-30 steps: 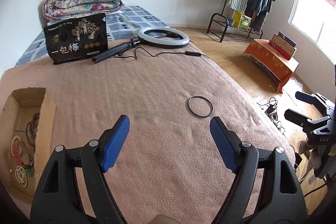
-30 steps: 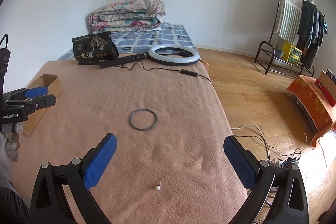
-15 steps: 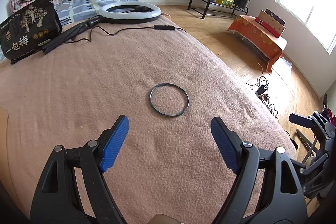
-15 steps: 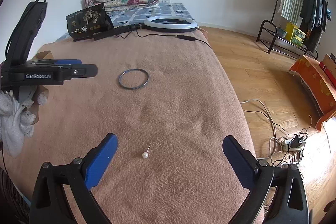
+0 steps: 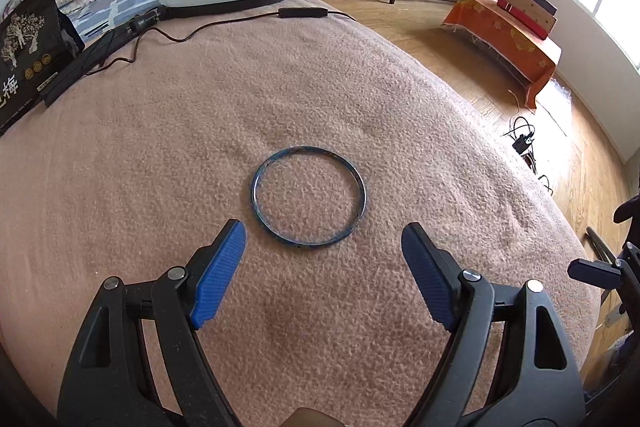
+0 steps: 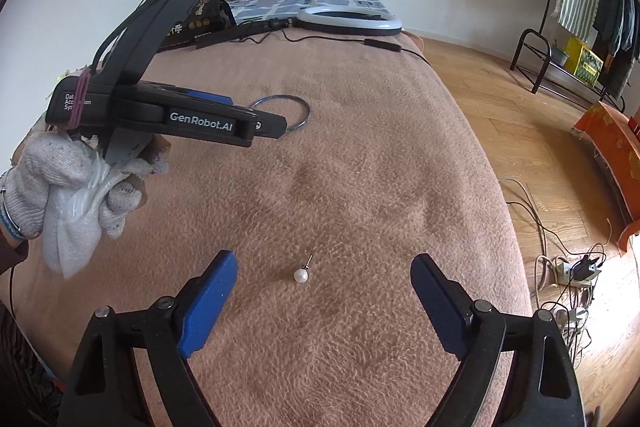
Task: Organize jewelry
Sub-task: 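Close the left tool on the dark blue bangle while the right tool grasps another pearl earring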
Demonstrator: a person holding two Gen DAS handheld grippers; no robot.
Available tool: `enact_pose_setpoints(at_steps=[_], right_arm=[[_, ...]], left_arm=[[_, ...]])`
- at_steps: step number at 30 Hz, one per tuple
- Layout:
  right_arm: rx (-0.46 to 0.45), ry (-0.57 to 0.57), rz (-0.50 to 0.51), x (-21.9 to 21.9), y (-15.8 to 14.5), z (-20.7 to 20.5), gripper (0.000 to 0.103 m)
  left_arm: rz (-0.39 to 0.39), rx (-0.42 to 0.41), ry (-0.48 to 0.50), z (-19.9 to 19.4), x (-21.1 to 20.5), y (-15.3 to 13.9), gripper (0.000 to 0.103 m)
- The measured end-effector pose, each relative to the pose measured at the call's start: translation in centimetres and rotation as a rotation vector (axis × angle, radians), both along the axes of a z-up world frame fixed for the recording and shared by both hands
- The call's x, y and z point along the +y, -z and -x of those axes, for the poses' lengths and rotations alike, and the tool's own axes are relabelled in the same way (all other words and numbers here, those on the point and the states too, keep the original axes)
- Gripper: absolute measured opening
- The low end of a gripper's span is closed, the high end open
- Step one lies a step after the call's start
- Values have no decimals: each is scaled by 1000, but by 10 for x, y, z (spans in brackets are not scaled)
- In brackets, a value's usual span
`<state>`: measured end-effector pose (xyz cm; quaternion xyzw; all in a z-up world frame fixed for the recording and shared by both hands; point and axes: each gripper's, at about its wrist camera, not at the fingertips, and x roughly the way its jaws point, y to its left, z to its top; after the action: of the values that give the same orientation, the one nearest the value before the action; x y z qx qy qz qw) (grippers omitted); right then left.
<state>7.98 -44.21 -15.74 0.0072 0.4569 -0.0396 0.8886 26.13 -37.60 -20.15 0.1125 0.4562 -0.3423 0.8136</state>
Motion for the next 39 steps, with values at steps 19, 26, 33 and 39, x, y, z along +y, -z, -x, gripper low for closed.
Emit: enact_pose_setpoints(at_steps=[19,26,33,39], right_arm=[[26,-2,-43,-3,9,-10,77],[49,-22,-73,2,17,-15,64],[82,-17,-105,2,26,-19,40],[104,-7,-100,0,29,-20,24]], left_arm=[[-74,-43,-53,-27,-21,22,89],[-50,-31,-64,-29,-15,21,82],[-26,-23,-63,-30,-8,19,74],[-25,-25,-56,-25,-5,17,74]])
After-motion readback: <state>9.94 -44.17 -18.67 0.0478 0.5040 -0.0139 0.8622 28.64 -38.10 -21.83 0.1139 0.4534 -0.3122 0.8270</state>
